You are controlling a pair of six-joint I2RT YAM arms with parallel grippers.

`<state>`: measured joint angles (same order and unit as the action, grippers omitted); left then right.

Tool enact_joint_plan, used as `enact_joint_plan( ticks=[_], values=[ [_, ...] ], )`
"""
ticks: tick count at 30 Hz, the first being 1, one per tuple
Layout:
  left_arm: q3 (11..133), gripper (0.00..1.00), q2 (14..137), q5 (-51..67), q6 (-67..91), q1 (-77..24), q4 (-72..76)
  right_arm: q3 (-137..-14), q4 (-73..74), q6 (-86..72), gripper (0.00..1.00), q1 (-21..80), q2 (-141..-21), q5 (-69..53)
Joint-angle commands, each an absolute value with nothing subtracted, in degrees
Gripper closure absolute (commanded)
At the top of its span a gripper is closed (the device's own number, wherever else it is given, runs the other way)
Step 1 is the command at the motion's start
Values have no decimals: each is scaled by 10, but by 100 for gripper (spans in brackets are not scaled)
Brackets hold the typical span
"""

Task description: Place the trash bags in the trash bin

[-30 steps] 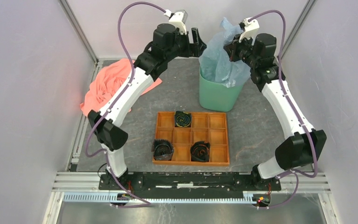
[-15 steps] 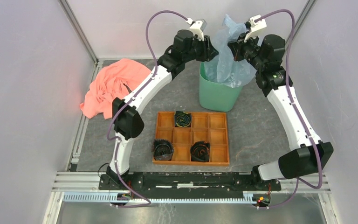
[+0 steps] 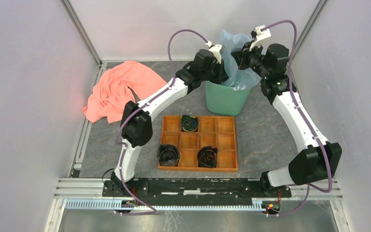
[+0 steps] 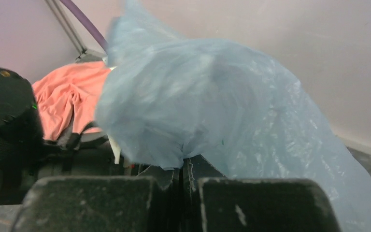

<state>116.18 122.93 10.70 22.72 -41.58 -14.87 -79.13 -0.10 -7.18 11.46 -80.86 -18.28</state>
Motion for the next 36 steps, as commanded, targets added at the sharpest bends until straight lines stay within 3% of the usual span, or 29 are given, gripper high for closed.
enact_joint_plan(
  ticks=[1, 10, 20, 25, 28, 31, 34, 36],
  values=[
    [1208, 76, 1202, 66, 218, -411, -204, -776, -44, -99, 99, 114, -828, -210],
    [1204, 40, 1118, 95, 221, -411, -212, -841, -98, -161, 99, 114, -862, -187],
    [991, 0, 991, 214, 249, -446, -7, -830, -147, -243, 99, 114, -866, -166],
    [1056, 1, 1052, 147, 211, -487, -48, -813, -164, -258, 99, 114, -856, -168],
    [1102, 10, 1094, 85, 200, -495, -78, -809, -155, -251, 99, 114, -847, -164],
    [1144, 28, 1132, 11, 213, -496, -100, -799, -154, -247, 99, 115, -837, -166],
    [1155, 58, 1157, -89, 222, -494, -113, -792, -137, -224, 99, 115, -831, -162],
    [1163, 69, 1180, -120, 210, -494, -125, -780, -128, -208, 99, 114, -825, -150]
  ],
)
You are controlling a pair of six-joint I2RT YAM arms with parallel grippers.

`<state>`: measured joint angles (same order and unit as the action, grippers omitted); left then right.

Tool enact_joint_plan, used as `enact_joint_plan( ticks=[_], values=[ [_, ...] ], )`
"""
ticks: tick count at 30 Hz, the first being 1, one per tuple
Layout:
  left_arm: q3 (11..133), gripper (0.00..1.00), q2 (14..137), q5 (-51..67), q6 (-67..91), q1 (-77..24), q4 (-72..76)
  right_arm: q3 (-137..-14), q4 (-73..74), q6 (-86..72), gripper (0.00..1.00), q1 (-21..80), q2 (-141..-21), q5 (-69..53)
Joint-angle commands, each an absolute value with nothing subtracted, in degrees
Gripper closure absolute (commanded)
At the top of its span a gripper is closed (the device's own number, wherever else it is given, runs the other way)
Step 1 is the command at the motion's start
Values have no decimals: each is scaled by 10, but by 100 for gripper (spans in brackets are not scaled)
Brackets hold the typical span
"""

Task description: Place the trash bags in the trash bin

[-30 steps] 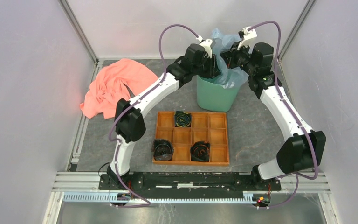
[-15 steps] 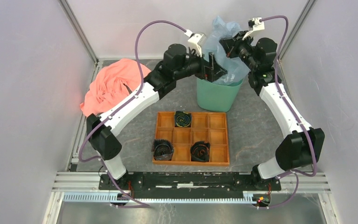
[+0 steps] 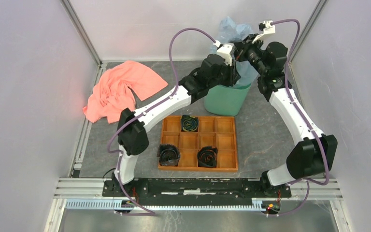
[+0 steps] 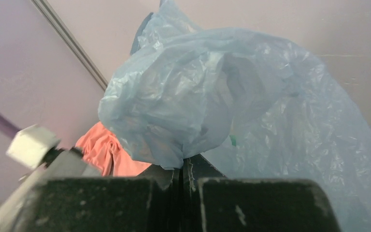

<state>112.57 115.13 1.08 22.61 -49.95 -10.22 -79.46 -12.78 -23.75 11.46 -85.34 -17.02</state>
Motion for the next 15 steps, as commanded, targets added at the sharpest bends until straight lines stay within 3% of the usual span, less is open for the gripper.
enact_joint_plan(
  ticks=[1, 6, 9, 11, 13, 15],
  values=[
    [1166, 70, 1188, -126, 205, -494, -136, -767, -127, -204, 99, 114, -821, -148],
    [1103, 68, 1164, -96, 202, -494, -114, -671, -170, -203, 99, 115, -813, -190],
    [1073, 61, 1131, -84, 195, -494, -108, -642, -160, -181, 99, 114, -808, -188],
    [1076, 46, 1109, -78, 188, -494, -122, -638, -150, -166, 99, 115, -804, -186],
    [1074, 25, 1086, -73, 184, -494, -133, -644, -131, -154, 99, 115, -803, -186],
    [1070, 14, 1060, -71, 175, -494, -142, -640, -124, -147, 99, 115, -800, -184]
  ],
)
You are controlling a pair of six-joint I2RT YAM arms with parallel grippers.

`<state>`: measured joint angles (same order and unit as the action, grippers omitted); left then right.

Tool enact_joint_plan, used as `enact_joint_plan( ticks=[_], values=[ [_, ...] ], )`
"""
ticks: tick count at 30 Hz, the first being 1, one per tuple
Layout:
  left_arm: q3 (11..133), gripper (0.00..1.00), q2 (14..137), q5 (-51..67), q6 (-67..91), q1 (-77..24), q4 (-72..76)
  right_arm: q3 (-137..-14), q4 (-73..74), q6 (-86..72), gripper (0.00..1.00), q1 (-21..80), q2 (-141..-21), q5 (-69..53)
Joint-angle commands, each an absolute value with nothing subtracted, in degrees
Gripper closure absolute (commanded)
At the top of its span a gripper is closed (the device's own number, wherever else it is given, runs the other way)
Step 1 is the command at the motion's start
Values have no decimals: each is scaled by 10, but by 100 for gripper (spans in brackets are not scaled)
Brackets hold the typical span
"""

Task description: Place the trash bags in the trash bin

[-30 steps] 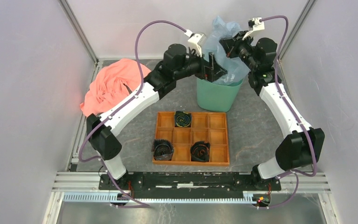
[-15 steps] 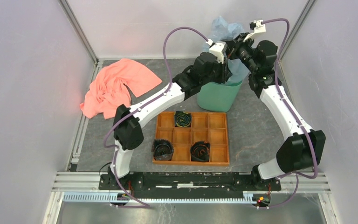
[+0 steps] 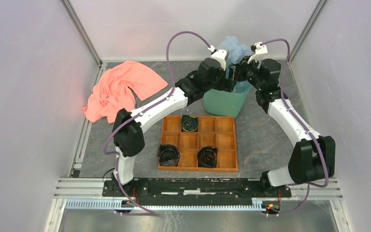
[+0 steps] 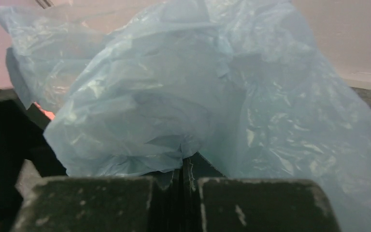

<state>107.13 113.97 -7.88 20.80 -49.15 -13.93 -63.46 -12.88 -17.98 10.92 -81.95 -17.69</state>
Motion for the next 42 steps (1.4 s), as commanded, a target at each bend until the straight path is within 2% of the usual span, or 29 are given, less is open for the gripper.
enact_joint_plan(
  ticks=[1, 6, 9, 19, 22, 26, 33, 39, 42],
  values=[
    [1065, 11, 1046, -77, 166, -494, -145, -637, -121, -143, 99, 114, -798, -182],
    [1030, 10, 995, -182, 120, -490, -158, -631, -109, -132, 99, 115, -791, -165],
    [1023, 16, 1002, -234, 108, -474, -168, -633, -112, -136, 99, 115, -784, -167],
    [1101, 31, 1104, -279, 134, -443, -247, -653, -91, -134, 99, 115, -771, -183],
    [1088, 39, 1105, -281, 131, -443, -244, -652, -90, -134, 99, 116, -772, -187],
    [1078, 63, 1100, -349, 131, -443, -256, -660, -95, -140, 99, 124, -784, -192],
    [1033, 85, 1052, -458, 164, -443, -256, -707, -108, -157, 99, 166, -829, -198],
    [986, 95, 1017, -510, 192, -442, -230, -748, -113, -166, 99, 192, -868, -201],
    [997, 95, 1025, -507, 198, -439, -240, -761, -112, -172, 99, 200, -883, -203]
  ],
)
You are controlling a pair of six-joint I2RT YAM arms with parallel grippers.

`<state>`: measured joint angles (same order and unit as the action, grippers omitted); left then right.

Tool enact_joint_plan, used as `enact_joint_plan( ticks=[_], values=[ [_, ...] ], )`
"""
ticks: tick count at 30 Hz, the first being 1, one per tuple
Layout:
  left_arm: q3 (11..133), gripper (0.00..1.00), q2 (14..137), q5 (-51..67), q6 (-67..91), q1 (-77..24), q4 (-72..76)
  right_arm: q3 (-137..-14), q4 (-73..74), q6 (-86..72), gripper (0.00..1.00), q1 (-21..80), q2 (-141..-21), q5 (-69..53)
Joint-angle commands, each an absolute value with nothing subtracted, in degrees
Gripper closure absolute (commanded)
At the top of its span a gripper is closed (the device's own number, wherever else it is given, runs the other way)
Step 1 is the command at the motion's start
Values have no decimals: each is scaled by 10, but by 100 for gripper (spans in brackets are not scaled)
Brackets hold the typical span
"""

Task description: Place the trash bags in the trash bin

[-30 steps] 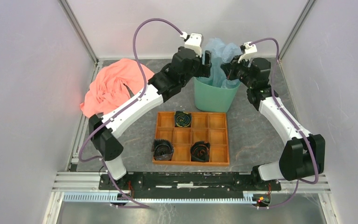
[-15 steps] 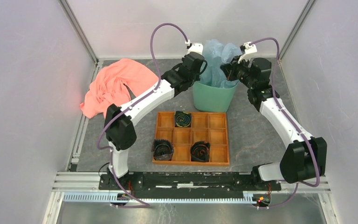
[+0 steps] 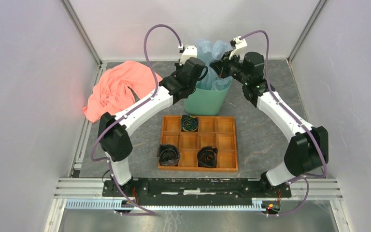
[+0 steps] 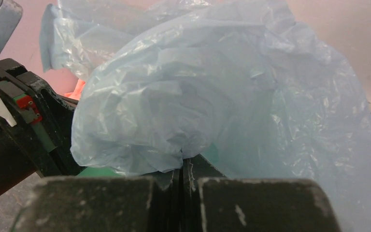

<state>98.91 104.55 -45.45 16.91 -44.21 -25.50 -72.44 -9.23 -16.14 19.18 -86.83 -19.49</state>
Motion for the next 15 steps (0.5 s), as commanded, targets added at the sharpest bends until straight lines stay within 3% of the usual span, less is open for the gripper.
enact_joint_plan(
  ticks=[1, 7, 12, 15],
  values=[
    [1003, 95, 1030, -498, 200, -437, -249, -763, -112, -174, 99, 203, -886, -203],
    [1034, 72, 1035, -459, 203, -435, -318, -780, -104, -165, 99, 224, -897, -191],
    [1007, 47, 977, -424, 192, -434, -340, -787, -99, -161, 99, 228, -904, -184],
    [1004, 38, 940, -410, 192, -434, -364, -797, -88, -152, 99, 233, -907, -178]
  ],
)
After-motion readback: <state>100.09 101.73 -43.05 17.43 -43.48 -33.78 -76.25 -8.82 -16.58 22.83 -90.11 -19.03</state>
